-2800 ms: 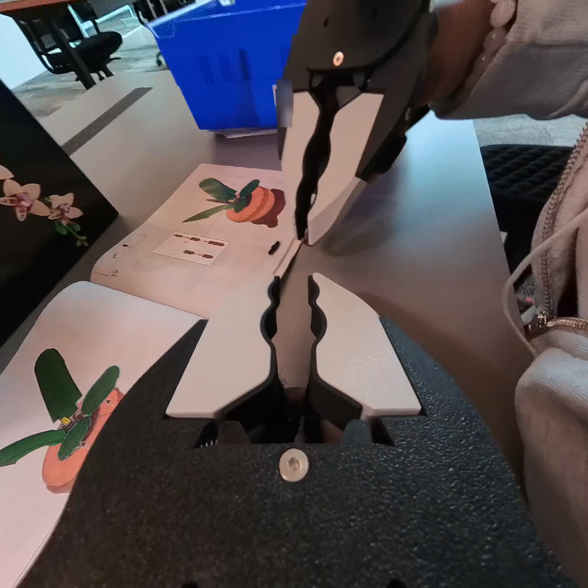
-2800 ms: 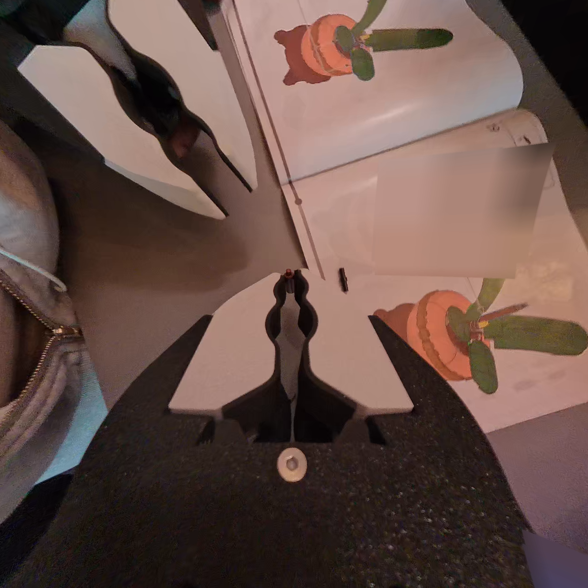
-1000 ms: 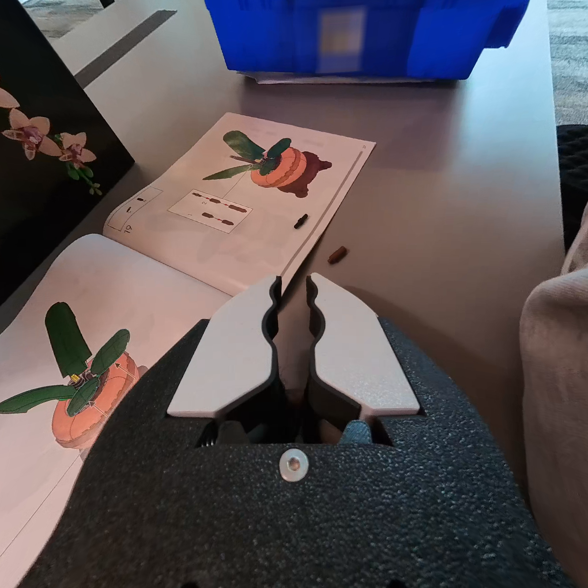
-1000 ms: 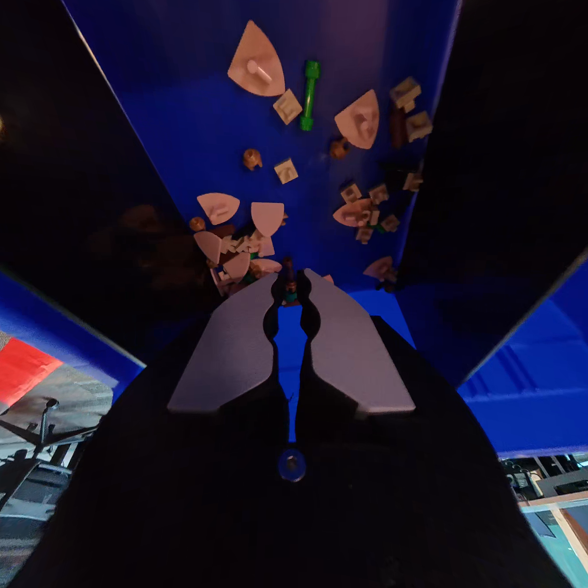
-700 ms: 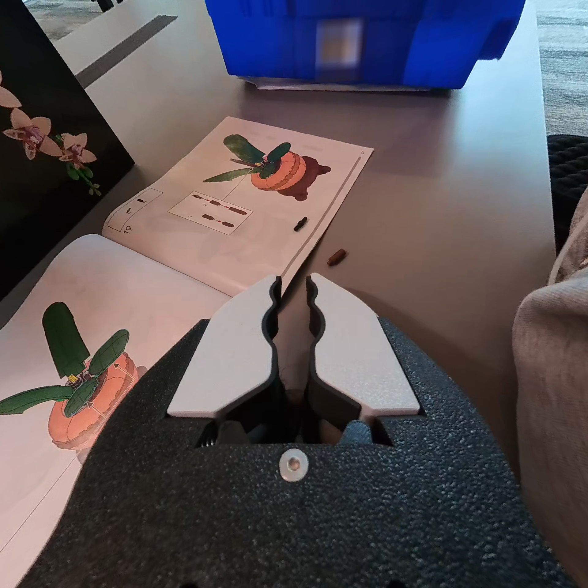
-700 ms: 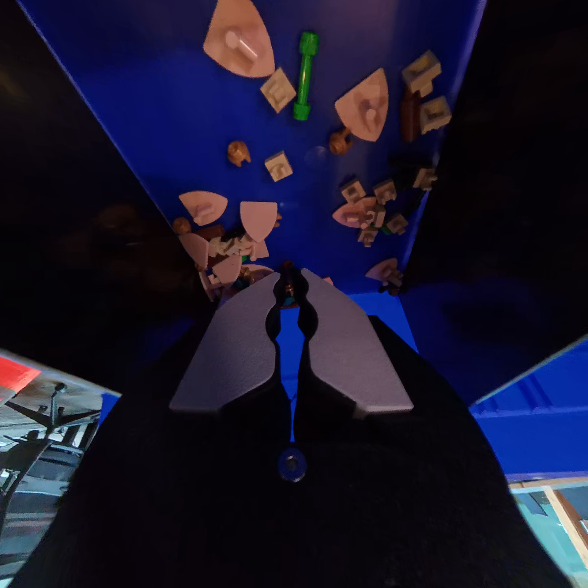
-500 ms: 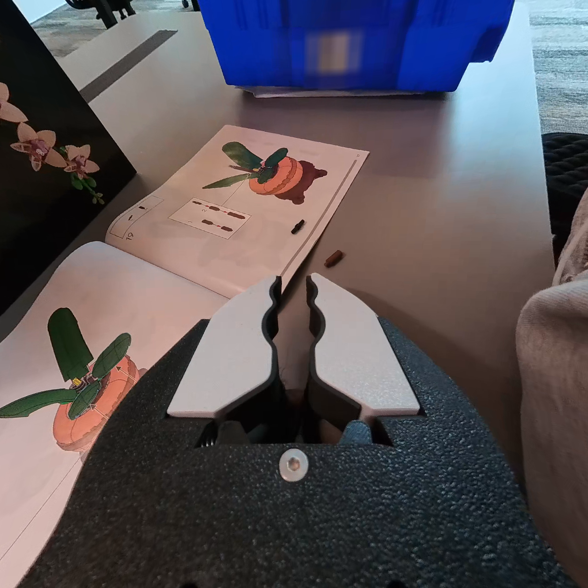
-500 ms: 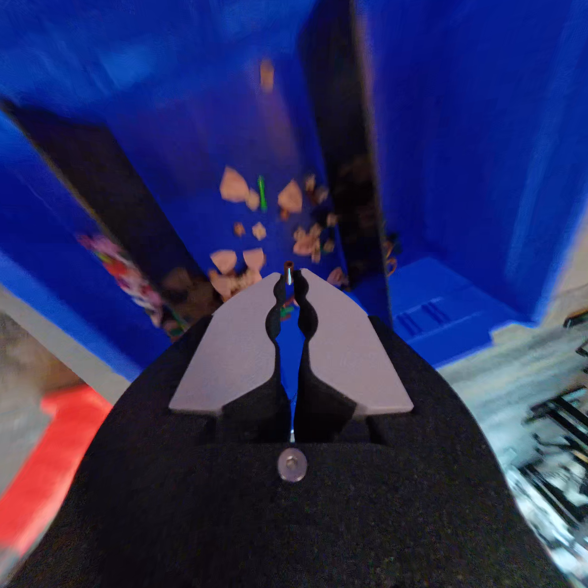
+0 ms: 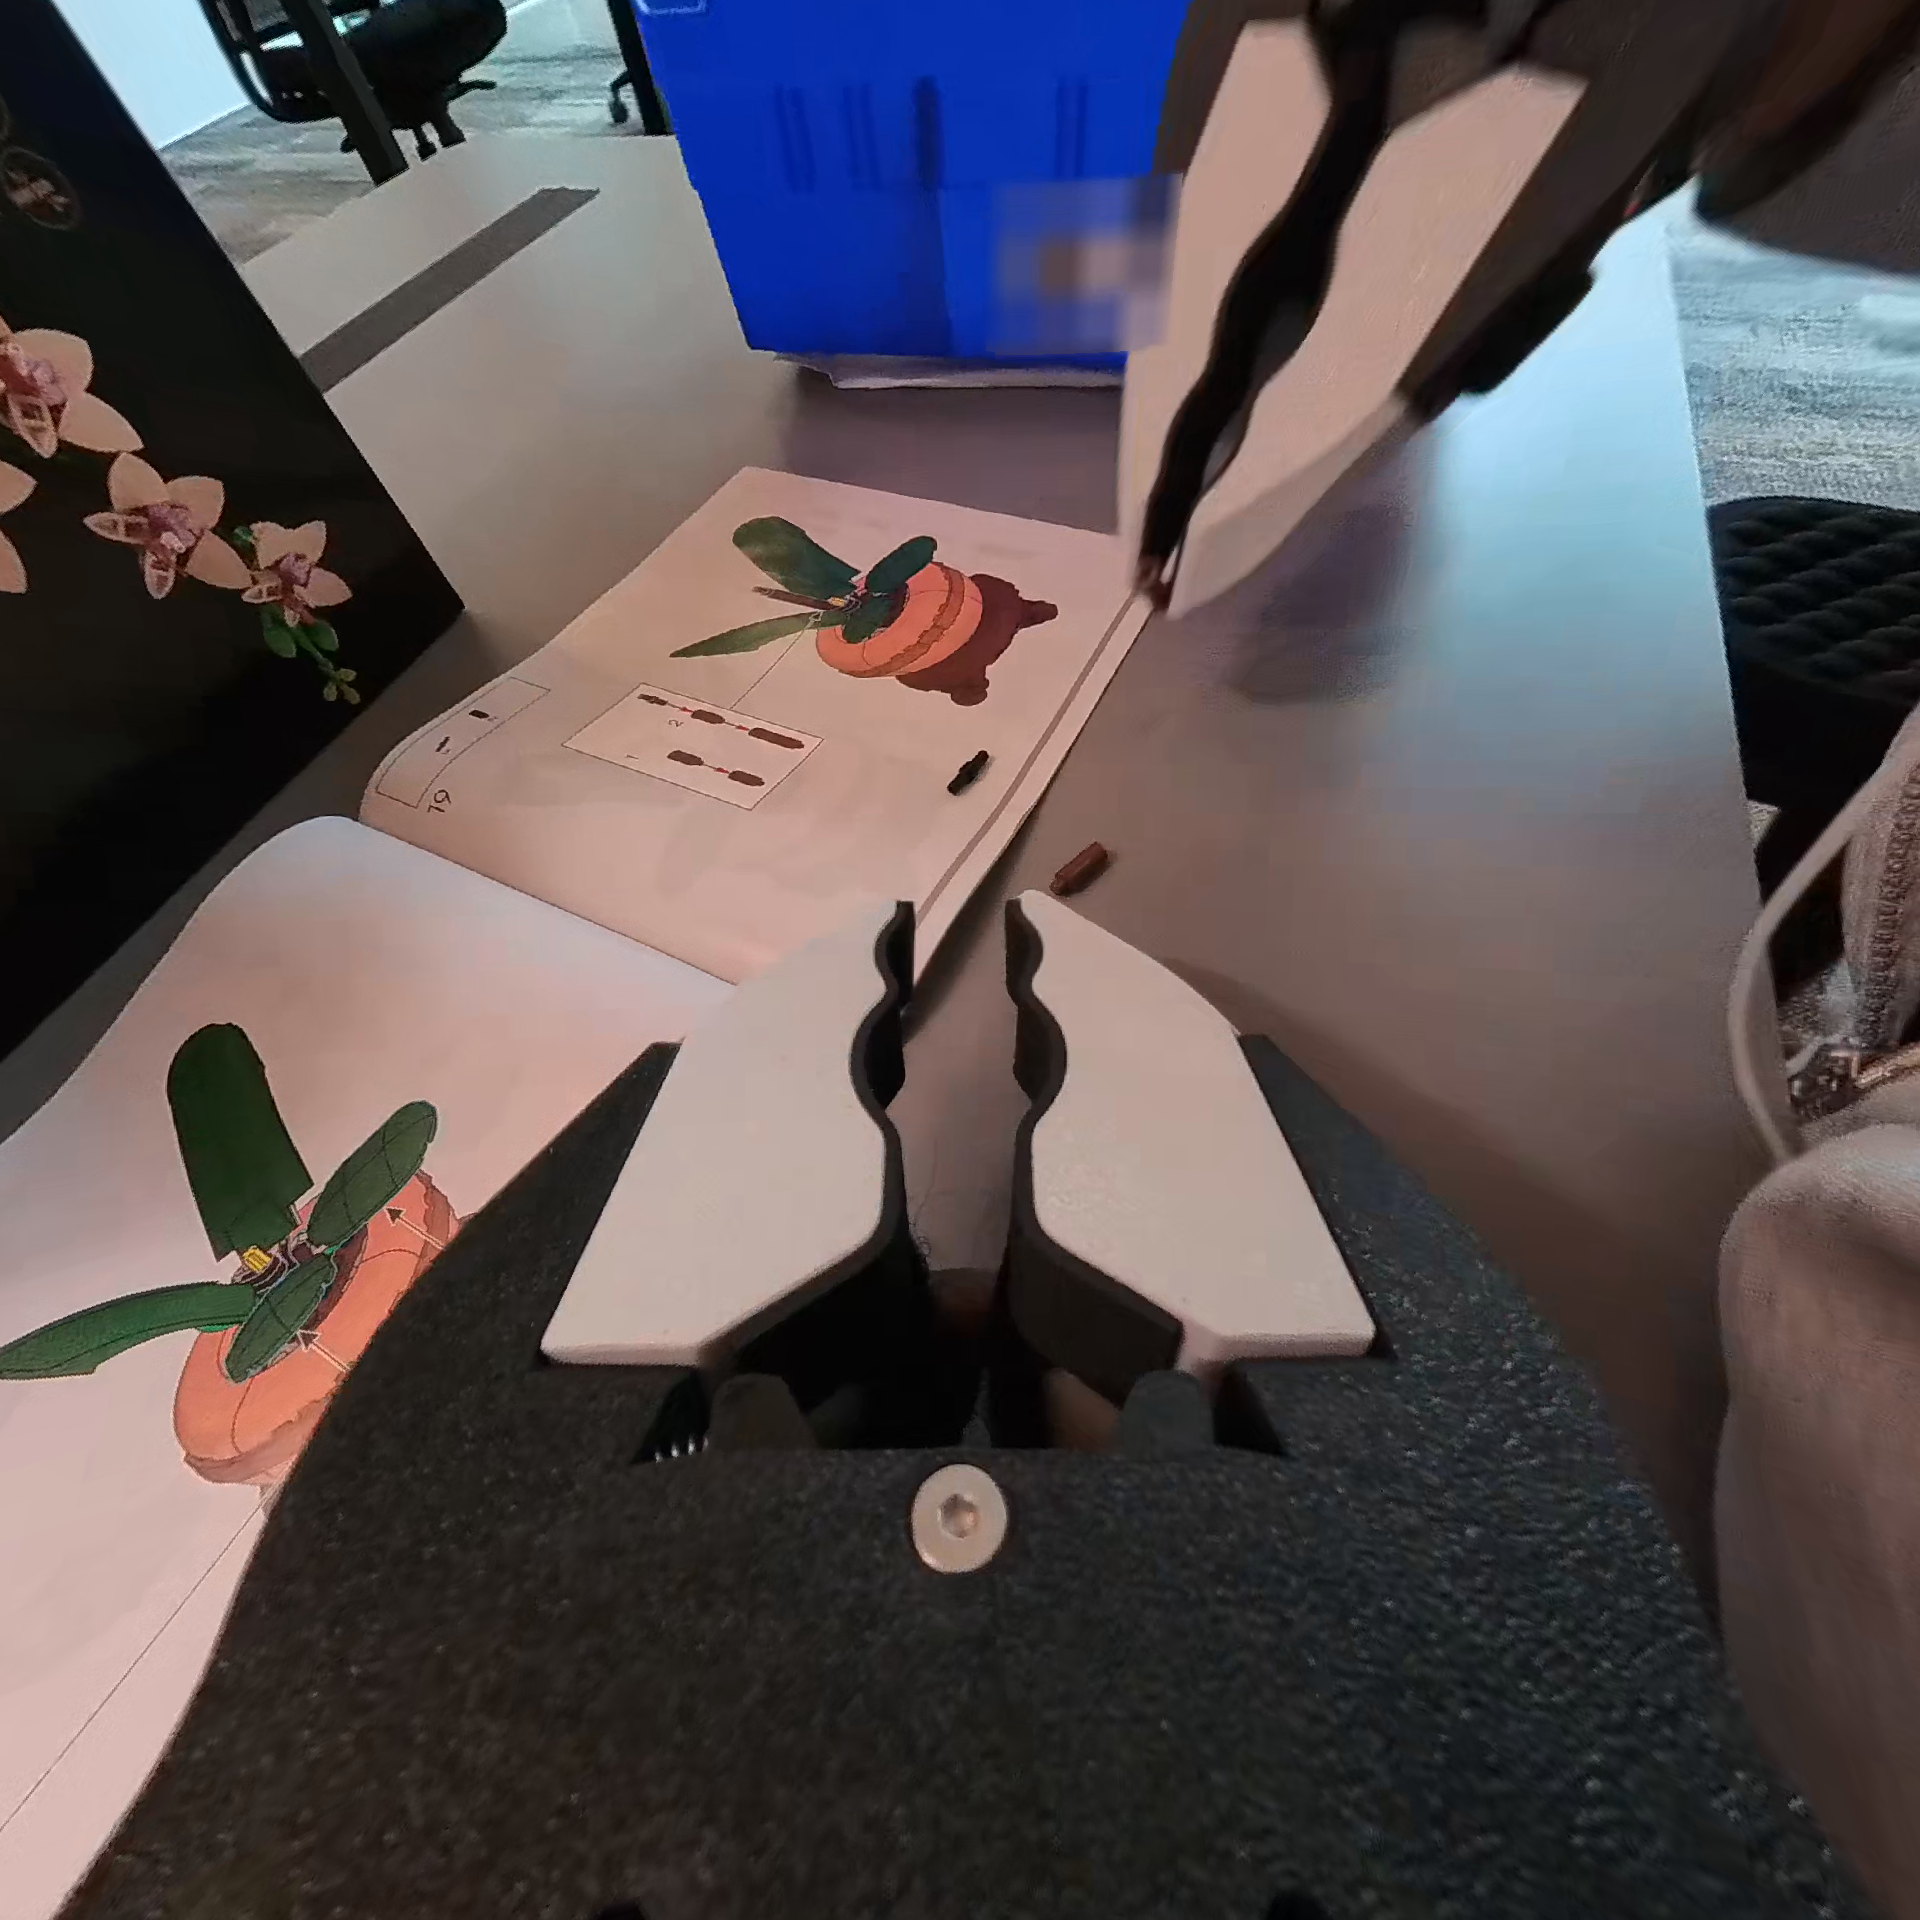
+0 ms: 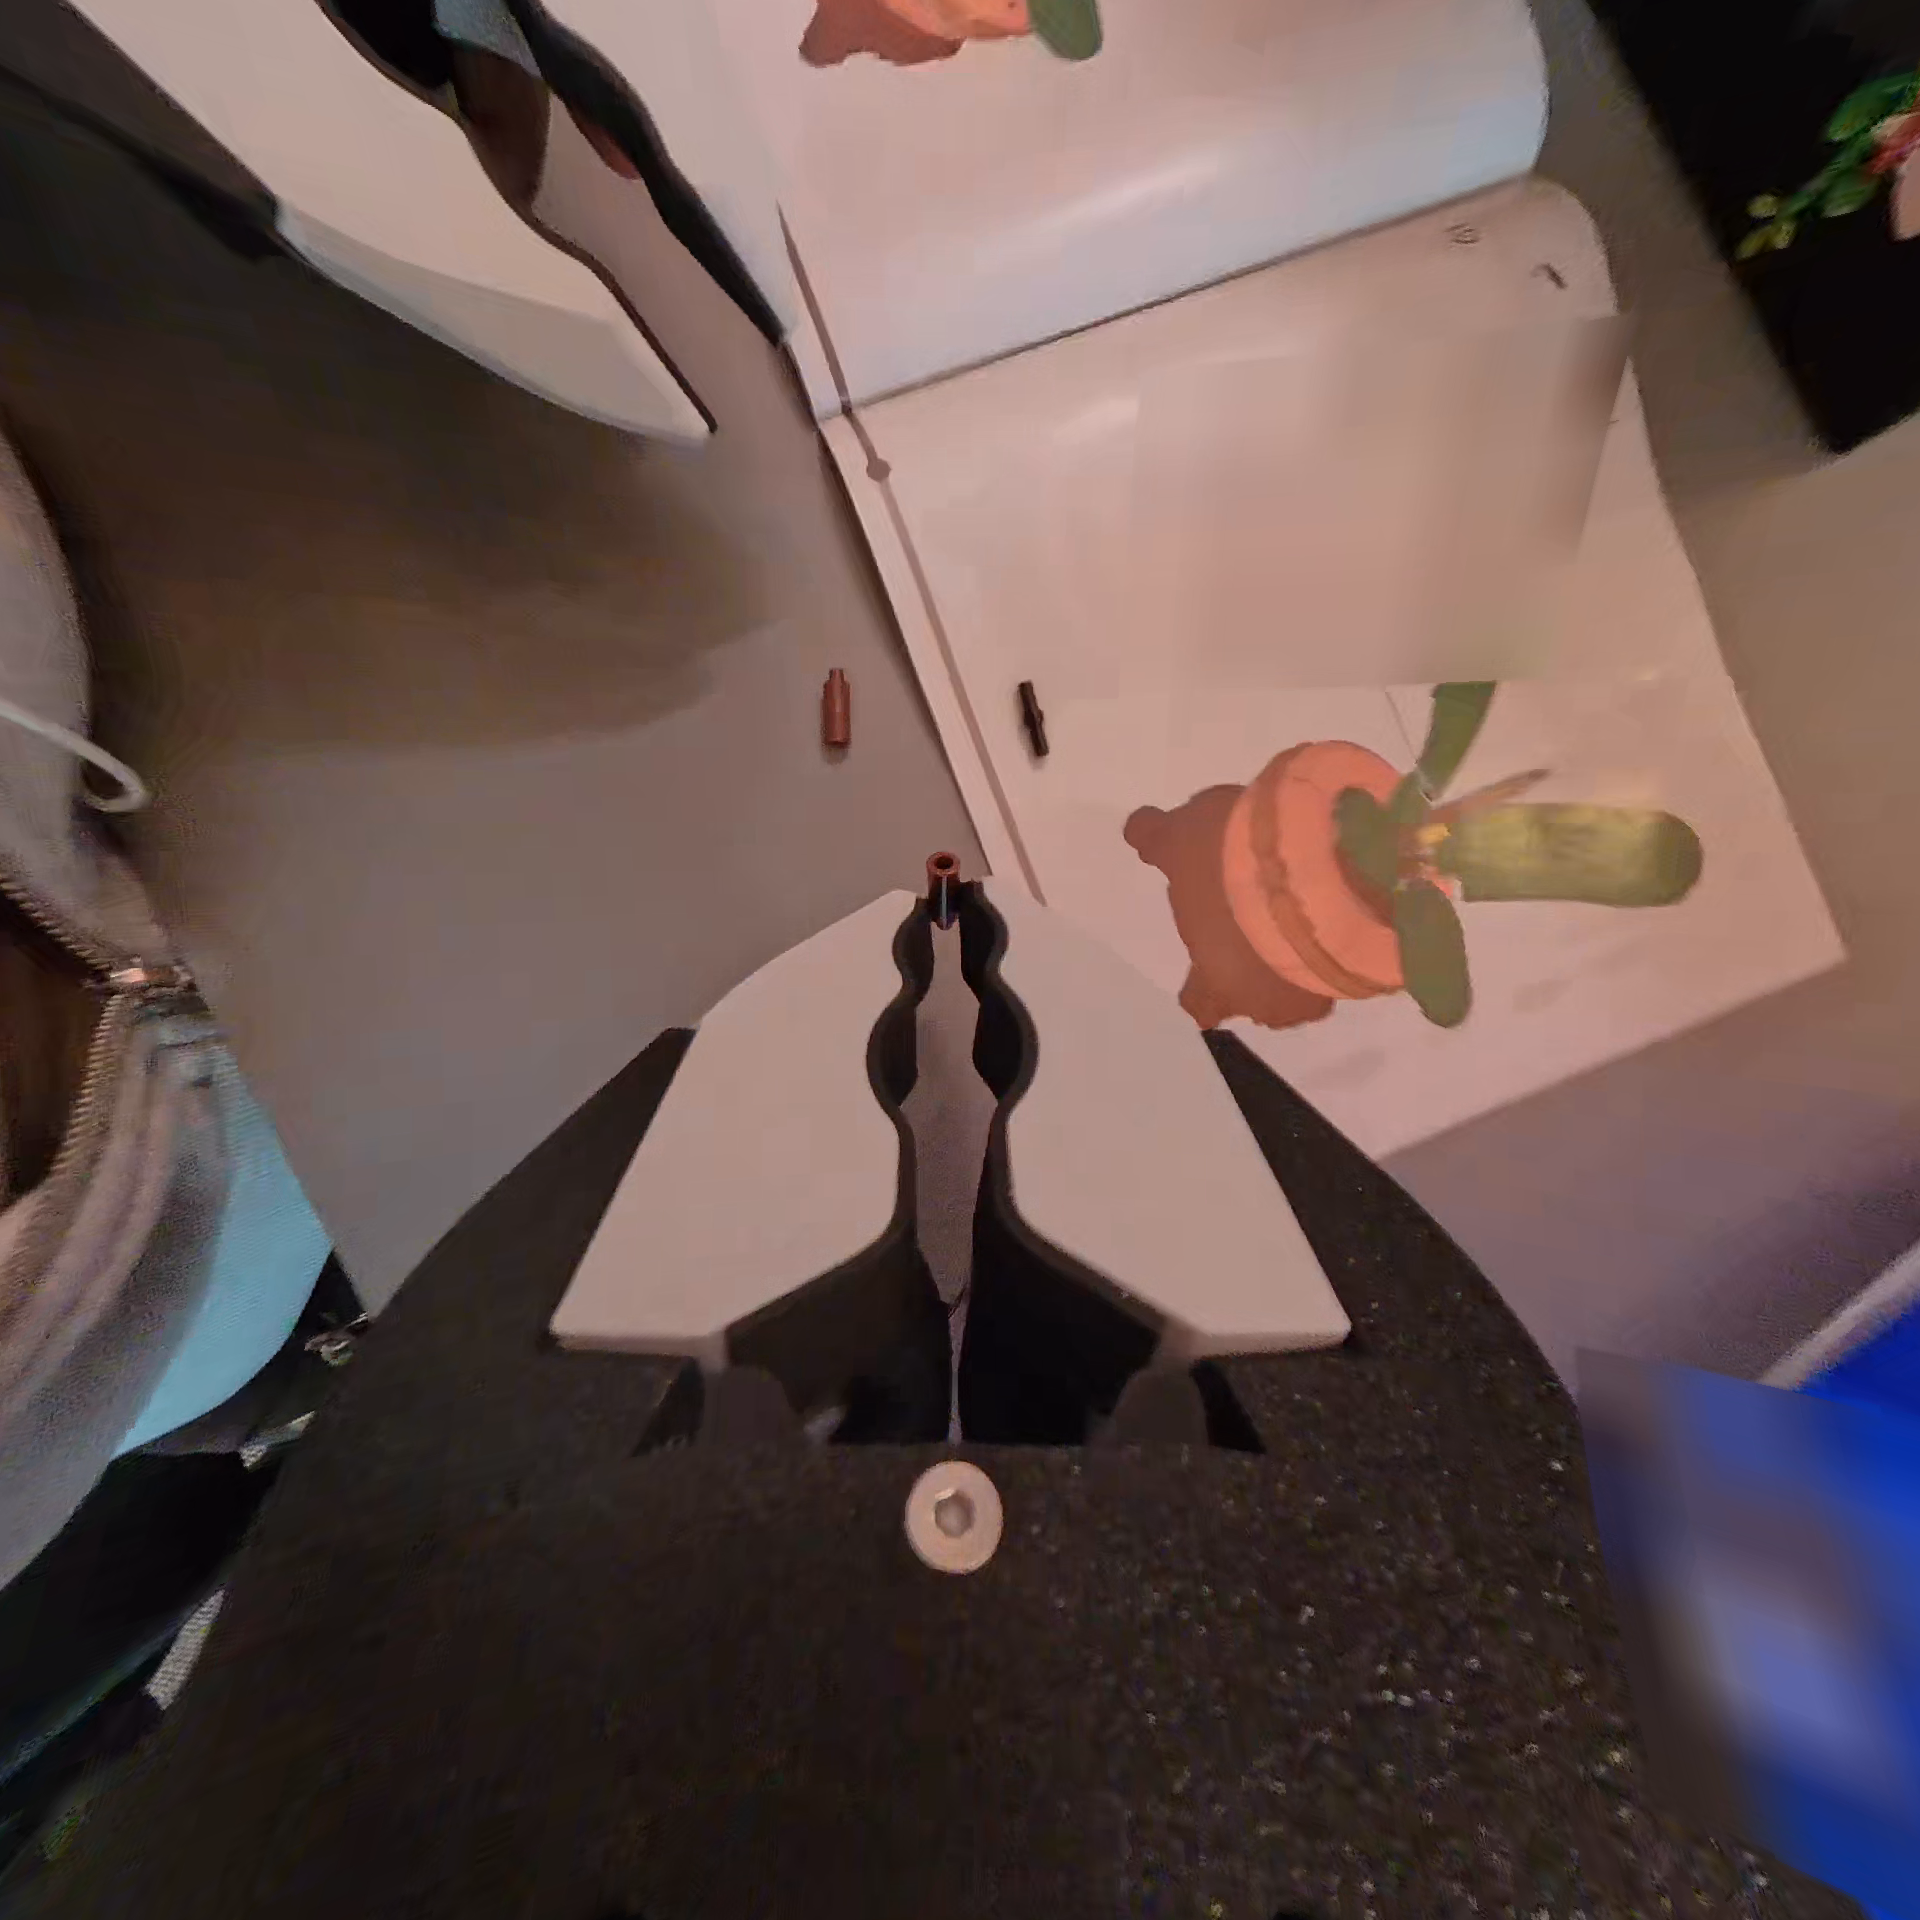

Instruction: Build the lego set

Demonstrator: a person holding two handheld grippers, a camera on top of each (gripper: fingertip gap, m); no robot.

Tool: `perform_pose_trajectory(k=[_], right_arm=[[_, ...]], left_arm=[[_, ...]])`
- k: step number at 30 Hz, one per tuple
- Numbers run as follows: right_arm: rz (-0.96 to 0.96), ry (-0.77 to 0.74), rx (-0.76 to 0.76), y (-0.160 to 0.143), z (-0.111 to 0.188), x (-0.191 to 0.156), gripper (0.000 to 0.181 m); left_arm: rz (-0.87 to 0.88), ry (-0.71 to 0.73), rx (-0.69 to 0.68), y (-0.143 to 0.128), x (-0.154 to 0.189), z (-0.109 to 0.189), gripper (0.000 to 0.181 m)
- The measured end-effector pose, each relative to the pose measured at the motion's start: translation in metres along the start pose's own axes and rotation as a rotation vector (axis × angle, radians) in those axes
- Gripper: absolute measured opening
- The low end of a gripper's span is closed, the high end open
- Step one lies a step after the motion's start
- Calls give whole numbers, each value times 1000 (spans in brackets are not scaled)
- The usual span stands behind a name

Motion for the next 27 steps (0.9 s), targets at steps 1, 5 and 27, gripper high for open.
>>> perform_pose_trajectory(k=[1, 5, 27], right_arm=[[7, 0, -10, 1, -6, 1, 5], [24, 13, -73, 5, -22, 4, 5], [141, -368, -66, -39, 199, 25, 10]], left_arm=[[-10, -2, 3, 0, 1, 0, 16], [-32, -17, 2, 0, 3, 0, 17], [-17, 10, 23, 0, 1, 2, 17]])
Point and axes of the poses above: each gripper's, where its closed fingertips meet, z back along the fingers, y out of its top, x = y × z across the jaws, the point moved 8 cm from there along z, back along the fingers, and after that the axes turned 15 degrees about y, right-handed, at the moved point
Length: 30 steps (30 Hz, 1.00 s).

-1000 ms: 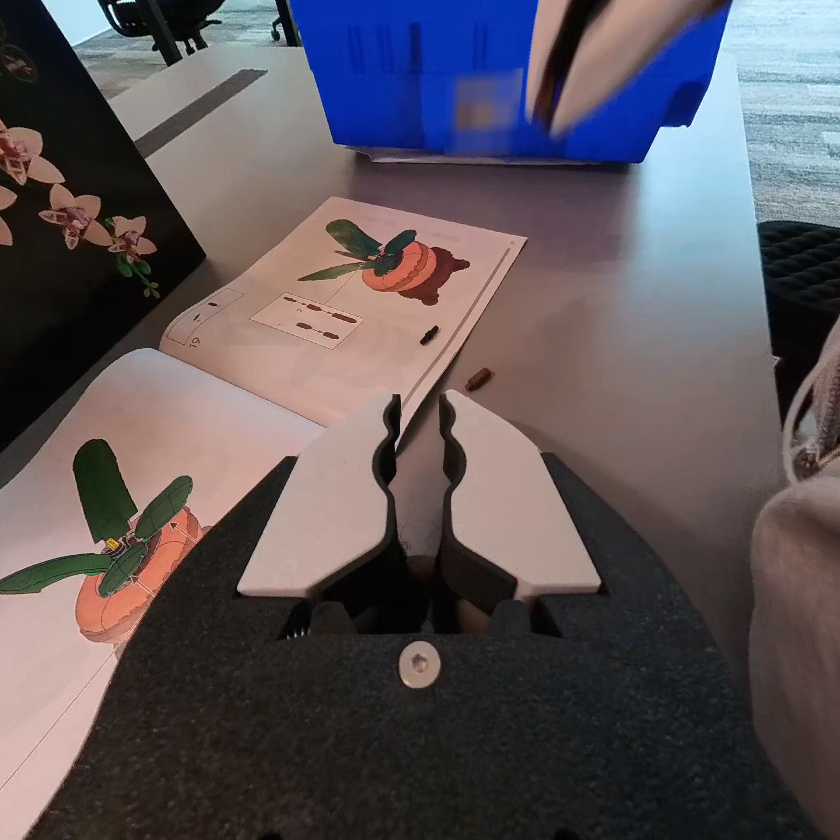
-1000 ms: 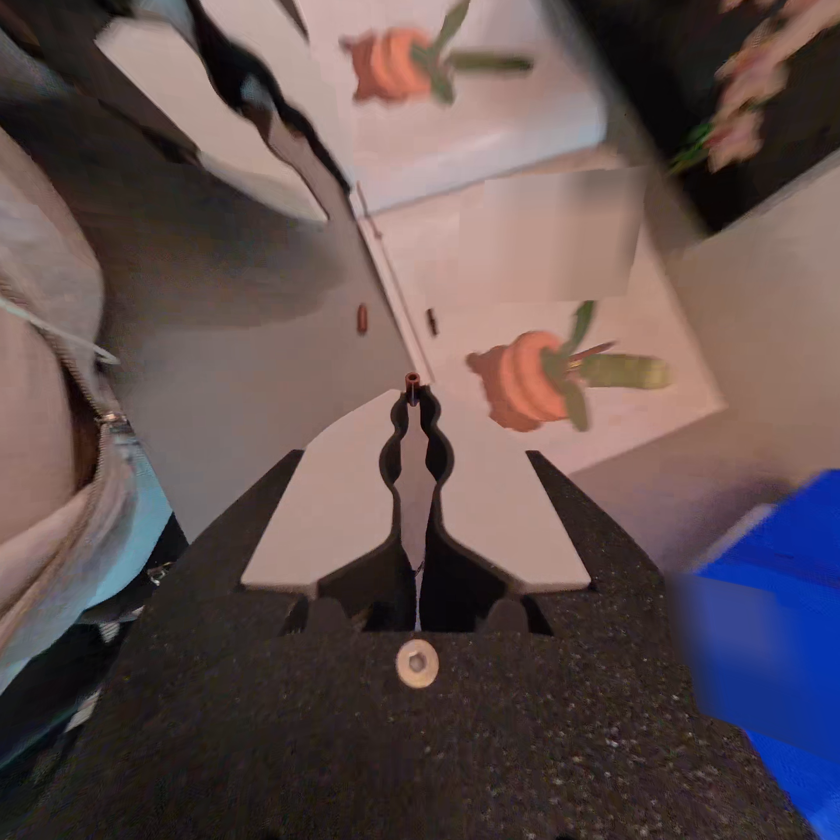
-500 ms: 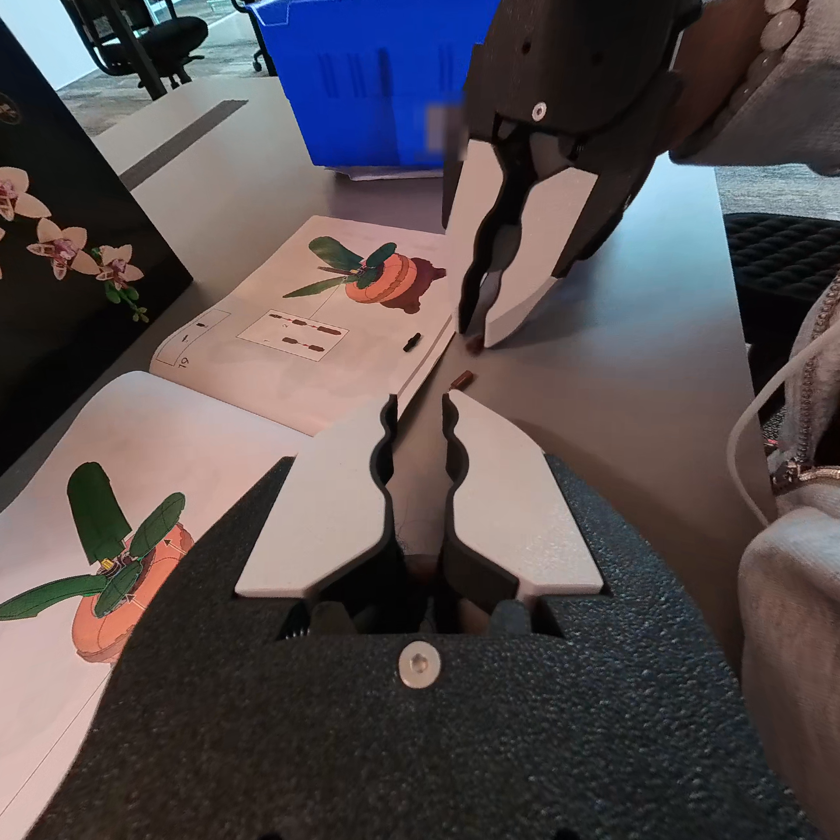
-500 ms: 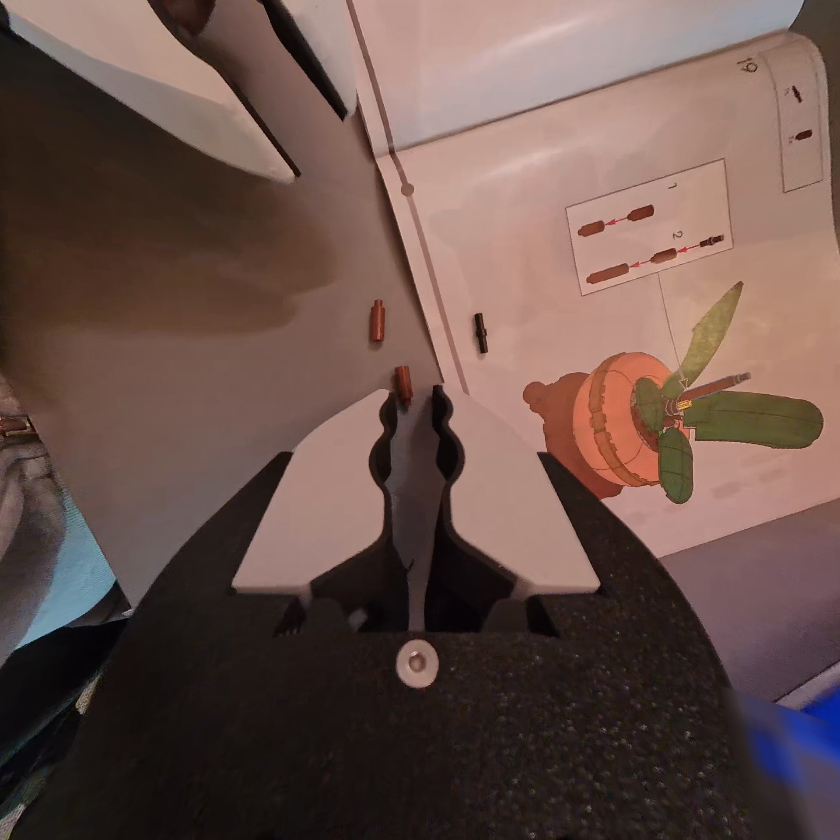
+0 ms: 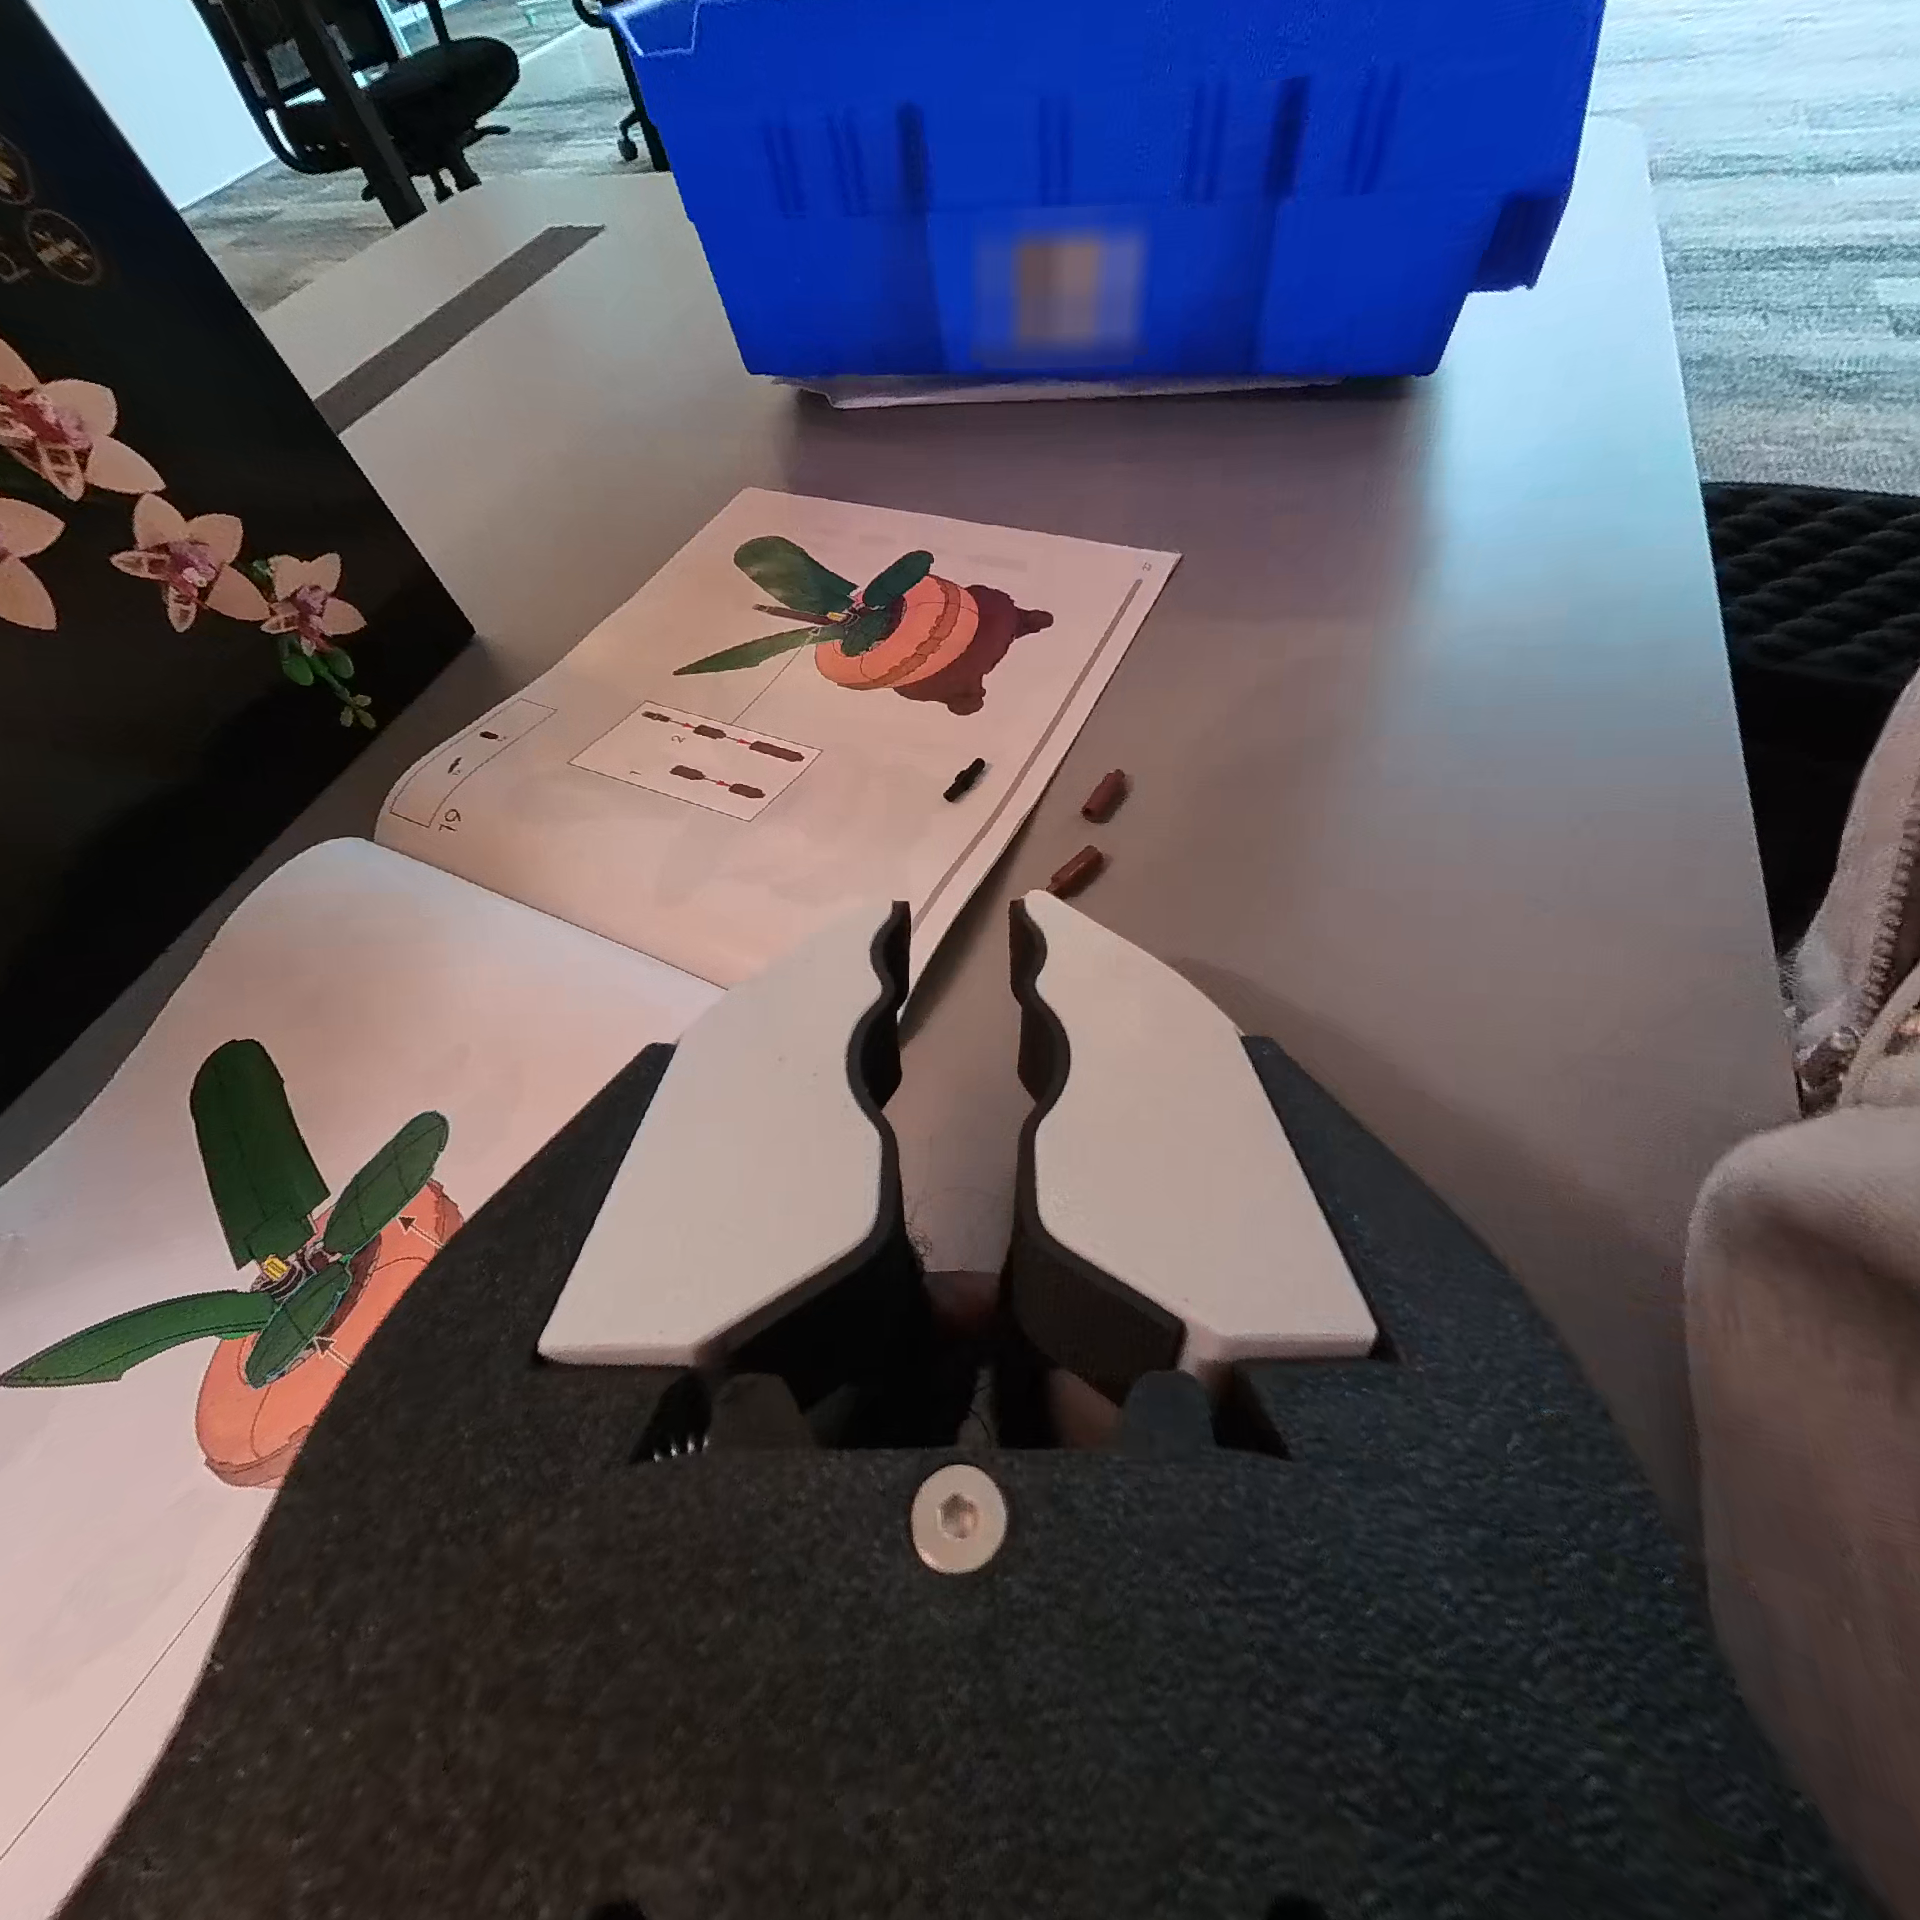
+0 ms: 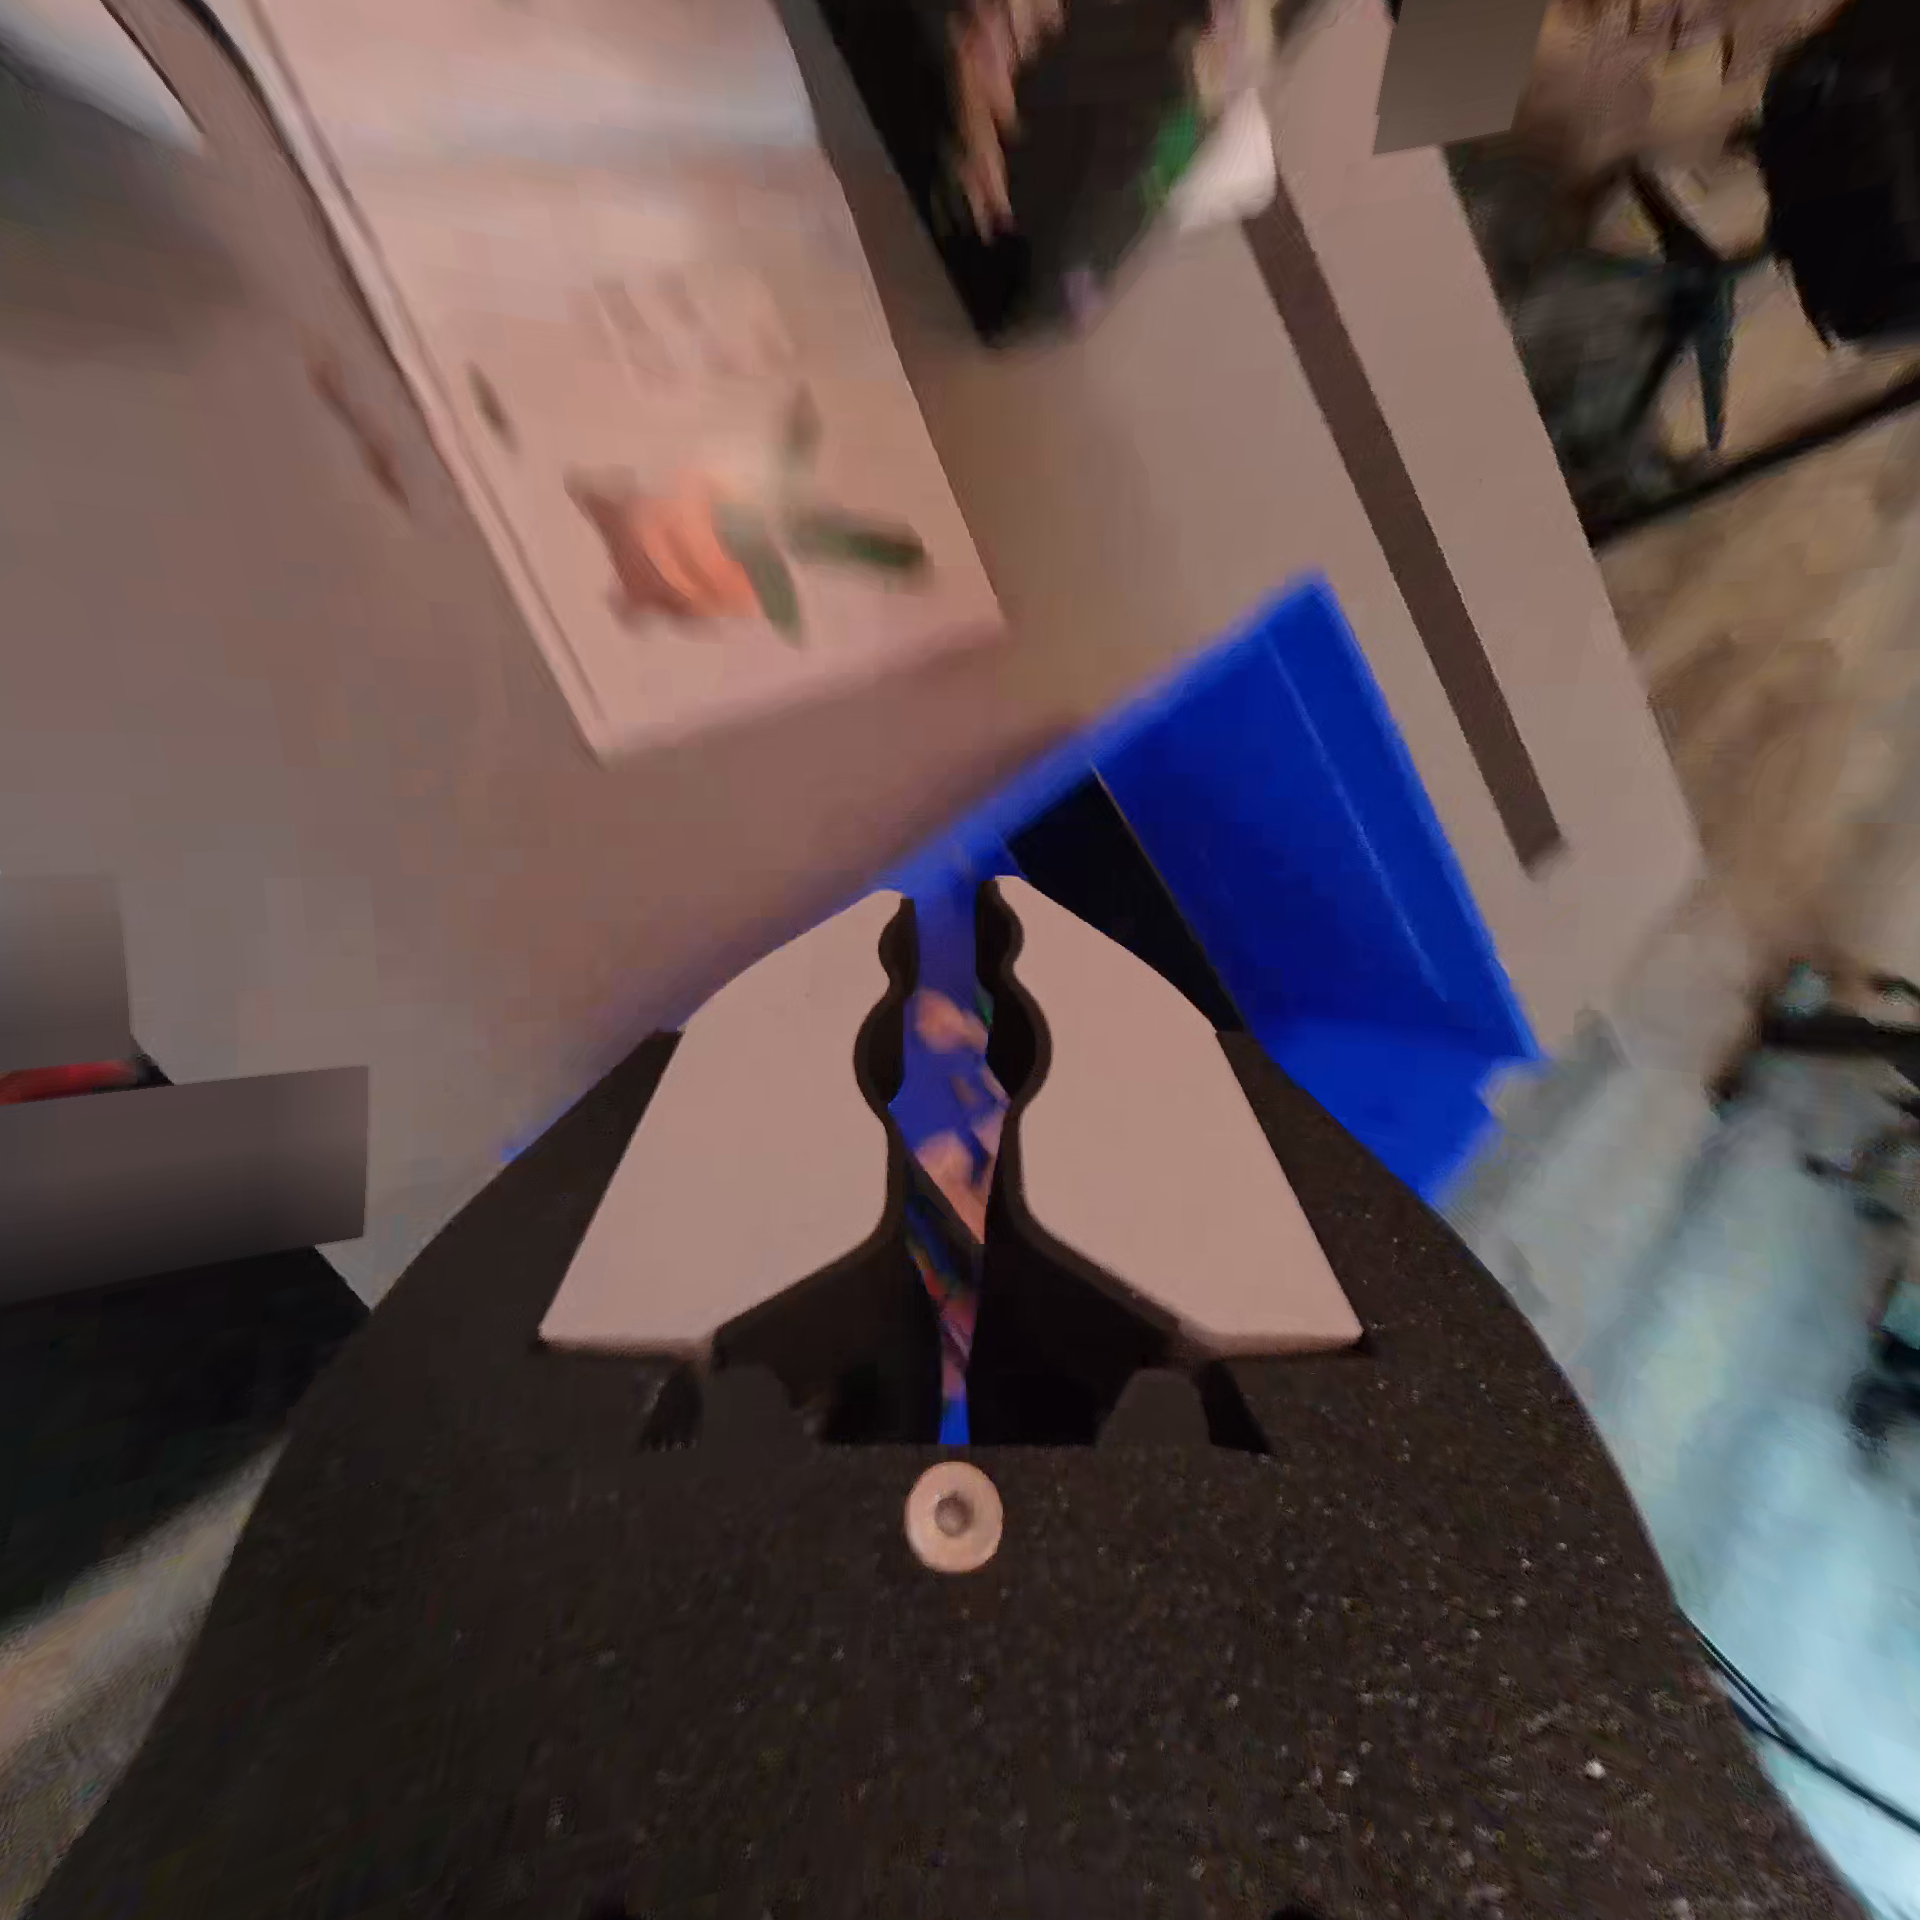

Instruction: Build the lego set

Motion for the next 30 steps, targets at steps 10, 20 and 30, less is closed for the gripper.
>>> perform_pose_trajectory(k=[10, 20, 30], right_arm=[[-572, -4, -656, -127, -66, 95, 6], [-705, 109, -802, -147, -105, 106, 13], [-698, 223, -694, -144, -103, 104, 7]], left_arm=[[-7, 44, -38, -1, -1, -4, 17], [42, 27, 53, 0, -5, 8, 16], [52, 29, 82, 1, -6, 11, 16]])
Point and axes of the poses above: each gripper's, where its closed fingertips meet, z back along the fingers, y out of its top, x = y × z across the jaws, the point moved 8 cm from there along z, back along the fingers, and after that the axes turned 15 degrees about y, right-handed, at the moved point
